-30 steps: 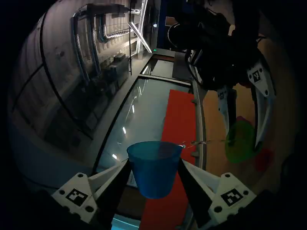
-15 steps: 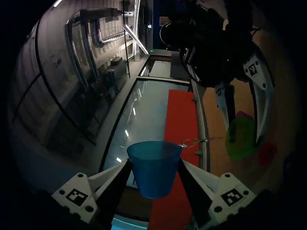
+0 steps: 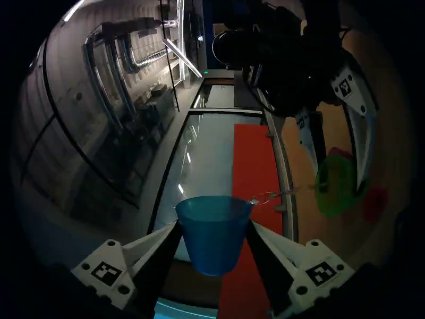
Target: Pour water
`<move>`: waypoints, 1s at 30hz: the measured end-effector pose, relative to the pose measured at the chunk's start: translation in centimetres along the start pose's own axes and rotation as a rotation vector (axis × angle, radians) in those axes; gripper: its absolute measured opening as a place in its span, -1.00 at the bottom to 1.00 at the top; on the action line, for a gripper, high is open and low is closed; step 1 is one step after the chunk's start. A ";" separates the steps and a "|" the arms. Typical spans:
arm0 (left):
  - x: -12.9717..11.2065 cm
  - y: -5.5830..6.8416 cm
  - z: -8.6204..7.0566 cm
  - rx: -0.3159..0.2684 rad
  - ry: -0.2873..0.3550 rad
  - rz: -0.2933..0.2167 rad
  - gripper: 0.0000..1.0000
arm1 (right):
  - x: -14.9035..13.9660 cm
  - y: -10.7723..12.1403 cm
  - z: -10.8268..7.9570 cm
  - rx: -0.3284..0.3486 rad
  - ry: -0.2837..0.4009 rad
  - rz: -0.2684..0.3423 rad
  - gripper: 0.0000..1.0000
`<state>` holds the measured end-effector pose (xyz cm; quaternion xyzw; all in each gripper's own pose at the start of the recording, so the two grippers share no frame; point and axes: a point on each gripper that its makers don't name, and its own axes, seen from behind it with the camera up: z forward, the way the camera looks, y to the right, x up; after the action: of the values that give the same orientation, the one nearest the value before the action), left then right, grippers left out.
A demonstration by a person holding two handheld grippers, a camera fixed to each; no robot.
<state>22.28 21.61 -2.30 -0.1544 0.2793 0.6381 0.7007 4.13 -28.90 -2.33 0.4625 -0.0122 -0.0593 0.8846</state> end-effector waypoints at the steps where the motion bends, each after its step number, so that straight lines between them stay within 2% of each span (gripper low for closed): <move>1: 0.0 0.0 0.0 0.001 0.001 0.004 0.67 | 0.0 0.0 0.0 0.000 0.000 -0.001 0.80; 14: 0.4 -0.5 -0.5 0.017 0.004 0.061 0.67 | 0.2 0.0 0.0 -0.001 0.003 -0.001 0.79; 23: 0.7 -0.4 -0.6 0.018 0.008 0.107 0.66 | 0.0 0.1 0.0 -0.001 0.006 0.003 0.80; 30: 0.9 0.0 -0.7 0.017 0.012 0.109 0.67 | -0.2 0.1 0.0 -0.002 0.005 0.003 0.80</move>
<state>22.18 21.97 -3.37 -0.1369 0.2967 0.6719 0.6647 3.96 -28.88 -2.24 0.4617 -0.0106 -0.0566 0.8852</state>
